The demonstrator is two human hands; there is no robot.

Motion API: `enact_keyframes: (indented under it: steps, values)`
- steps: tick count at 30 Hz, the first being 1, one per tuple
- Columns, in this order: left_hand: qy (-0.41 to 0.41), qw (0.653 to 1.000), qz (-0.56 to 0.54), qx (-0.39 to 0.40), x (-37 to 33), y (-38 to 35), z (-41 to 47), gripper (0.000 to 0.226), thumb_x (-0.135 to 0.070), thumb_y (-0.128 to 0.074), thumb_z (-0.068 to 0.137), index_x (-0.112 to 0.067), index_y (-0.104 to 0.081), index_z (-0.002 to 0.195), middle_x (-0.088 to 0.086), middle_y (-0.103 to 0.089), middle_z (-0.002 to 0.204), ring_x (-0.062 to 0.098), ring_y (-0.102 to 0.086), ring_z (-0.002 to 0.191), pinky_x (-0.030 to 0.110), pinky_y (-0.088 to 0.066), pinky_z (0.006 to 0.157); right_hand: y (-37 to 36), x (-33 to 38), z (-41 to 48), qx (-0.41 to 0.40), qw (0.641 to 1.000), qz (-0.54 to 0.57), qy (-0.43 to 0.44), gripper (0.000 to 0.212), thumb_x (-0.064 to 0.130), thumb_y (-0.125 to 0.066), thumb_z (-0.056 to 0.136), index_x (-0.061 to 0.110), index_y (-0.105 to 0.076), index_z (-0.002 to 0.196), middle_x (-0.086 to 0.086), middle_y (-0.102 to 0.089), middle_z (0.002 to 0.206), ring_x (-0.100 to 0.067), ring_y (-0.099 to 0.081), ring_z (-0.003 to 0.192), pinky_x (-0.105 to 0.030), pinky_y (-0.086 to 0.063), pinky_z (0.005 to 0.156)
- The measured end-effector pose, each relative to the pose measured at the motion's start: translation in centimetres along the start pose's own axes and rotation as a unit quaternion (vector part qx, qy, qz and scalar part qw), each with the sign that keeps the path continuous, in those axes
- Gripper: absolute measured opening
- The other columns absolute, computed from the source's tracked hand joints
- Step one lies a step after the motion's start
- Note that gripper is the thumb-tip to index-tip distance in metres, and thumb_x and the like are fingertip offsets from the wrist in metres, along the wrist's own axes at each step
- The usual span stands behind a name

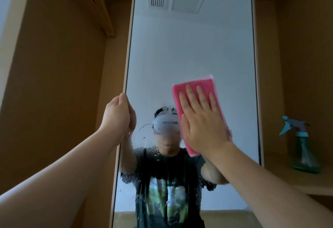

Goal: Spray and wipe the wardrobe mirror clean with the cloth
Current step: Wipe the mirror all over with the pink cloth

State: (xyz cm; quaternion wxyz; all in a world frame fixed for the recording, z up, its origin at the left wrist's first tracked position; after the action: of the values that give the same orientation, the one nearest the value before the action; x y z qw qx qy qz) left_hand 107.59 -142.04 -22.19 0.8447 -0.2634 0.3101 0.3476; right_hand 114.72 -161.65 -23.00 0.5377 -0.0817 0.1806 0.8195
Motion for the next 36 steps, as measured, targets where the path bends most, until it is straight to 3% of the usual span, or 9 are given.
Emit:
enact_keyframes:
  steps: [8,13,17,22,26,30,36]
  values:
    - [-0.014,1.0,-0.014,-0.016,0.7,-0.4,0.7,0.044,-0.027,-0.03,0.103,-0.013,-0.038,0.062,-0.007,-0.038,0.026,0.003,-0.04,0.027,0.01,-0.028,0.03,-1.2,1.4,-3.3,0.001,0.999,0.007,0.05,0.059,0.033,-0.033,0.094,0.011,-0.029,0.15,-0.011,-0.029,0.156,-0.034,-0.022,0.146,-0.056,-0.018,0.116]
    - [-0.013,0.997,-0.07,-0.003,2.1,-0.9,2.0,0.044,-0.03,-0.03,0.103,-0.016,-0.039,0.062,-0.008,-0.044,0.031,0.001,-0.044,0.03,0.013,-0.036,0.042,-1.0,0.9,-2.4,-0.004,0.998,0.0,0.056,0.06,0.033,-0.032,0.092,0.013,-0.037,0.148,-0.009,-0.031,0.156,-0.032,-0.025,0.145,-0.055,-0.02,0.115]
    - [-0.005,0.999,-0.048,0.009,1.8,-0.6,1.7,0.044,-0.032,-0.03,0.102,-0.015,-0.042,0.064,-0.008,-0.042,0.029,0.002,-0.042,0.028,0.015,-0.036,0.037,-0.7,0.1,-1.0,-0.001,0.999,0.0,0.049,0.058,0.034,-0.027,0.095,0.015,-0.035,0.149,-0.007,-0.027,0.158,-0.03,-0.022,0.146,-0.053,-0.018,0.117]
    - [0.021,0.994,-0.065,0.088,2.0,-0.5,2.0,0.039,-0.036,-0.032,0.099,-0.022,-0.037,0.064,-0.009,-0.04,0.031,0.005,-0.035,0.026,0.022,-0.032,0.036,0.0,-1.5,2.1,-0.006,1.0,-0.003,0.02,0.059,0.034,-0.025,0.094,0.014,-0.036,0.148,-0.008,-0.03,0.156,-0.031,-0.027,0.144,-0.053,-0.016,0.118]
    - [0.024,0.995,-0.074,0.065,2.1,-0.6,2.1,0.039,-0.035,-0.031,0.1,-0.02,-0.04,0.065,-0.009,-0.043,0.034,0.003,-0.039,0.029,0.019,-0.035,0.04,1.0,-3.4,6.3,-0.002,1.0,-0.002,-0.02,0.06,0.035,-0.023,0.094,0.016,-0.03,0.151,-0.008,-0.025,0.158,-0.031,-0.022,0.146,-0.051,-0.01,0.119]
    - [0.029,0.997,-0.042,0.063,1.8,-0.3,1.6,0.043,-0.038,-0.026,0.1,-0.01,-0.046,0.074,0.011,-0.048,0.05,0.02,-0.043,0.039,0.021,-0.037,0.034,2.1,-4.7,11.0,-0.01,0.999,0.0,-0.05,0.063,0.036,-0.021,0.092,0.017,-0.026,0.152,-0.008,-0.022,0.16,-0.031,-0.018,0.147,-0.05,-0.008,0.119]
    - [0.025,0.997,-0.037,0.059,2.0,-0.4,1.9,0.042,-0.036,-0.027,0.1,-0.011,-0.046,0.072,0.009,-0.047,0.051,0.019,-0.041,0.039,0.022,-0.035,0.032,3.7,-5.5,18.4,-0.003,0.994,0.011,-0.111,0.057,0.033,-0.02,0.099,0.019,-0.012,0.154,-0.003,-0.006,0.163,-0.028,-0.005,0.149,-0.049,-0.001,0.119]
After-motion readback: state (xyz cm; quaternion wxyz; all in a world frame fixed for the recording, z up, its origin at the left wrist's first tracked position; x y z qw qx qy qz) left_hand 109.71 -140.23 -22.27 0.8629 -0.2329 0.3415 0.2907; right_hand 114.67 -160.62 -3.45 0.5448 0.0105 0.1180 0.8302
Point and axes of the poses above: each hand's wrist, its own z-axis towards the middle knuckle, its own y-axis out of the back of the hand, x = y × z, the point moved 4 cm from there along z, towards the middle knuckle
